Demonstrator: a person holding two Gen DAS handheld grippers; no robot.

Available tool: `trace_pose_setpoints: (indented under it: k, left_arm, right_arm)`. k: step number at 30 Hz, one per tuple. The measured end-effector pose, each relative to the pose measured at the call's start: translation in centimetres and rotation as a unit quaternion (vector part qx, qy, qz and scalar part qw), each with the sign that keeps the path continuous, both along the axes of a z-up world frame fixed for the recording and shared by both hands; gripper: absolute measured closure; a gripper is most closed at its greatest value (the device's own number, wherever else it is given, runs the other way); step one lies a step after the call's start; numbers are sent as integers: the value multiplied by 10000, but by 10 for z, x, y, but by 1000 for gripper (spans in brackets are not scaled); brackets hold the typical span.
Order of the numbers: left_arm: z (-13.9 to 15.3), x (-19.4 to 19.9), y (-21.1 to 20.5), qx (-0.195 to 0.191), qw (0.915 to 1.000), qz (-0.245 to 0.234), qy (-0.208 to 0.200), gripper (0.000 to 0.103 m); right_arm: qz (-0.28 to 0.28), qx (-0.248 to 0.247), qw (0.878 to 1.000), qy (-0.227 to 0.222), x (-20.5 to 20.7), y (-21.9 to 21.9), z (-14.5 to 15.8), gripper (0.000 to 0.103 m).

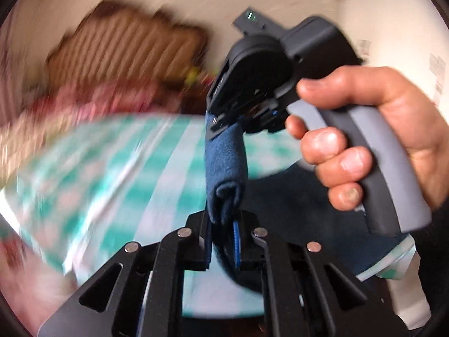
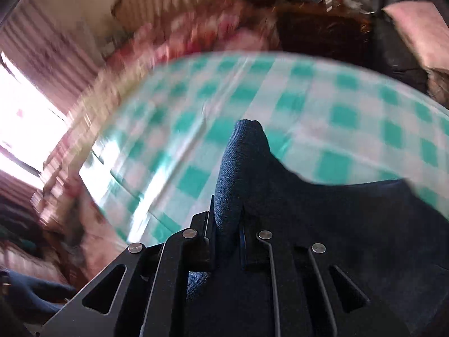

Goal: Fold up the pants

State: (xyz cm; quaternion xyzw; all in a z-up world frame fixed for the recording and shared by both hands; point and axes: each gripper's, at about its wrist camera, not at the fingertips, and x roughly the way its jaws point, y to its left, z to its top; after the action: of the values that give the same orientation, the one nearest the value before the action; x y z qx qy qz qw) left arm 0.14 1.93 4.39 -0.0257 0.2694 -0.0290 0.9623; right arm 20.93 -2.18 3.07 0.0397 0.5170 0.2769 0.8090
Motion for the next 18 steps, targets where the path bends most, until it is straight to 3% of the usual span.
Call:
trace_pose_setpoints:
  k: [3,7,10,12,16,18]
  left_arm:
    - [42,2,-84,579,9942,-692,-582,92]
    - [49,7,-220,1198,9724,-1734,-1000,92]
    - [15,11,-316,1535,9560,-2335,-897,92]
    - [-24,12,-372,1834,9459,-2598,-646,92]
    - [-99,22,-425,2520,9246,-2855,-49,92]
    - [-113,21,-431,2769,9186,-2818,-109,90]
  right_arm:
    - [-428,700,9965,-162,0,-115,48,90]
    - [-1079,939,9895,-225,-7,-258,53,90]
    - [-1648,818,9829,-60,-14,-357,16,90]
    - [-1881,686,9795,200,-14,-409,-32,90]
    - [-2085,439,9740,768,-2,-444,-120,88]
    - [-2032,710,9741,687,-3,-449,-124,85]
